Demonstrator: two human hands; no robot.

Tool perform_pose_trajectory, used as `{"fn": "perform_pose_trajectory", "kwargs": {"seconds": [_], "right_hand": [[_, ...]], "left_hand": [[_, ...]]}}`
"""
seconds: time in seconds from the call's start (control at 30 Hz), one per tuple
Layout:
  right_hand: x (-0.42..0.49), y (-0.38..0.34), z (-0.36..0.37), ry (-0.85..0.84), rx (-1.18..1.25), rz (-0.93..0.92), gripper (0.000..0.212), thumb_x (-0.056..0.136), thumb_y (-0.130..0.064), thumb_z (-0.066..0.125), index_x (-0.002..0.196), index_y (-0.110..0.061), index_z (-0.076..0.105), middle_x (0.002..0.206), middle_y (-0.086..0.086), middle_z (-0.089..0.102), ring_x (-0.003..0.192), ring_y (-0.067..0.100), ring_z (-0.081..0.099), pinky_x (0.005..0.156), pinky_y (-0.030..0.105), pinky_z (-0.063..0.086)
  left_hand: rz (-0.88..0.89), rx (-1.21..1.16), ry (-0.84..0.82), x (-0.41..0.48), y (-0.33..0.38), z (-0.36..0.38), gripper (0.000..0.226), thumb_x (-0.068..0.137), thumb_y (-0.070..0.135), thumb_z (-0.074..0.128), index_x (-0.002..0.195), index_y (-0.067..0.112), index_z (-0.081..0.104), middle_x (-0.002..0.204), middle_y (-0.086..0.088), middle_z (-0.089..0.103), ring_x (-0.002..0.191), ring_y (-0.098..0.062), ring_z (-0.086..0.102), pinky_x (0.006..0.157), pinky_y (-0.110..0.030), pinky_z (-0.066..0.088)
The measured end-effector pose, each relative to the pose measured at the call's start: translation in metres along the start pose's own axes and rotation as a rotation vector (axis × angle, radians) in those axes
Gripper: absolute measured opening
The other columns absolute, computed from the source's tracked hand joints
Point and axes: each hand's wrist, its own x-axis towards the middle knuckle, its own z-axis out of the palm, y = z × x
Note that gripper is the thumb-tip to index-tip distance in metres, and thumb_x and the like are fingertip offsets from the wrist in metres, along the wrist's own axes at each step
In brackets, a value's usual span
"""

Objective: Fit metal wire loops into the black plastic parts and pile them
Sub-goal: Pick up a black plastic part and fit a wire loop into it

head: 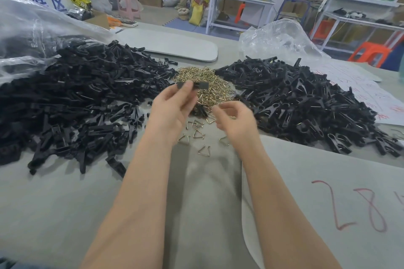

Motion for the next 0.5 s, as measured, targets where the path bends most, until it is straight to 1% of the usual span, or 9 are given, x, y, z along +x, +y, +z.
{"fn": "perform_pose_trajectory", "kwargs": {"seconds": [0.03, 0.07, 0.13, 0.17, 0.2, 0.3, 0.4, 0.43, 0.5], "right_hand": [[-0.001, 0.003, 0.004, -0.037, -0.246, -0.069, 0.023, 0.087, -0.027, 0.066, 0.104, -0.012, 0.062, 0.092, -0.002, 0.061, 0.082, 0.014, 0.059, 0.071, 0.016, 0.047], [-0.002, 0.006, 0.009, -0.094, -0.425, -0.101, 0.023, 0.086, -0.028, 0.067, 0.105, -0.015, 0.064, 0.092, -0.003, 0.060, 0.086, 0.013, 0.056, 0.072, 0.019, 0.042], [-0.003, 0.012, 0.020, -0.210, -0.643, -0.105, 0.026, 0.087, -0.026, 0.064, 0.110, -0.015, 0.063, 0.105, 0.002, 0.060, 0.100, 0.018, 0.053, 0.086, 0.026, 0.039], [-0.004, 0.013, 0.025, -0.234, -0.720, -0.106, 0.026, 0.088, -0.024, 0.062, 0.112, -0.015, 0.062, 0.112, 0.006, 0.059, 0.107, 0.022, 0.053, 0.093, 0.031, 0.039], [-0.004, 0.014, 0.029, -0.240, -0.770, -0.109, 0.025, 0.089, -0.023, 0.060, 0.113, -0.015, 0.062, 0.116, 0.008, 0.058, 0.110, 0.026, 0.052, 0.097, 0.034, 0.040], [-0.005, 0.012, 0.034, -0.250, -0.785, -0.099, 0.023, 0.090, -0.019, 0.057, 0.113, -0.015, 0.060, 0.115, 0.009, 0.060, 0.111, 0.029, 0.053, 0.095, 0.038, 0.042], [-0.005, 0.009, 0.034, -0.286, -0.776, -0.047, 0.029, 0.090, -0.019, 0.057, 0.118, -0.013, 0.055, 0.114, 0.009, 0.062, 0.110, 0.030, 0.056, 0.094, 0.040, 0.045], [-0.005, 0.007, 0.033, -0.298, -0.777, -0.041, 0.028, 0.090, -0.018, 0.058, 0.117, -0.015, 0.055, 0.113, 0.008, 0.063, 0.109, 0.029, 0.057, 0.093, 0.040, 0.046], [-0.005, 0.006, 0.032, -0.305, -0.776, -0.045, 0.024, 0.088, -0.016, 0.059, 0.113, -0.017, 0.059, 0.110, 0.007, 0.064, 0.107, 0.028, 0.058, 0.091, 0.038, 0.047]], "left_hand": [[-0.009, -0.109, 0.052, 0.001, 0.003, -0.002, 0.006, 0.086, 0.006, 0.064, 0.090, 0.006, 0.060, 0.083, -0.004, 0.069, 0.078, -0.009, 0.069, 0.081, -0.023, 0.056], [-0.018, -0.181, 0.092, 0.003, 0.004, -0.003, 0.008, 0.086, 0.005, 0.063, 0.094, 0.005, 0.059, 0.081, -0.004, 0.070, 0.076, -0.009, 0.070, 0.077, -0.022, 0.057], [-0.046, -0.249, 0.122, 0.003, 0.006, -0.004, 0.010, 0.088, 0.003, 0.061, 0.097, 0.003, 0.060, 0.079, -0.004, 0.069, 0.074, -0.009, 0.070, 0.075, -0.021, 0.057], [-0.067, -0.268, 0.123, 0.001, 0.006, -0.002, 0.008, 0.088, 0.001, 0.060, 0.096, 0.002, 0.061, 0.080, -0.006, 0.068, 0.074, -0.010, 0.069, 0.076, -0.022, 0.057], [-0.093, -0.288, 0.123, 0.000, 0.006, 0.000, 0.006, 0.088, -0.001, 0.060, 0.094, 0.000, 0.062, 0.083, -0.008, 0.067, 0.077, -0.012, 0.069, 0.076, -0.022, 0.057], [-0.169, -0.349, 0.125, -0.003, 0.006, 0.003, 0.006, 0.087, -0.005, 0.058, 0.084, -0.002, 0.062, 0.087, -0.014, 0.063, 0.085, -0.018, 0.066, 0.072, -0.021, 0.058], [-0.235, -0.312, 0.131, -0.003, 0.005, 0.002, 0.005, 0.088, 0.001, 0.060, 0.083, 0.001, 0.061, 0.084, -0.010, 0.062, 0.082, -0.015, 0.062, 0.088, -0.025, 0.054], [-0.266, -0.262, 0.131, -0.003, 0.003, 0.002, 0.004, 0.088, 0.006, 0.062, 0.085, 0.004, 0.060, 0.084, -0.007, 0.061, 0.079, -0.011, 0.059, 0.087, -0.023, 0.052], [-0.317, -0.194, 0.135, -0.002, 0.002, 0.001, 0.004, 0.089, 0.014, 0.063, 0.087, 0.011, 0.060, 0.083, -0.001, 0.060, 0.070, -0.006, 0.050, 0.076, -0.019, 0.043]]}}
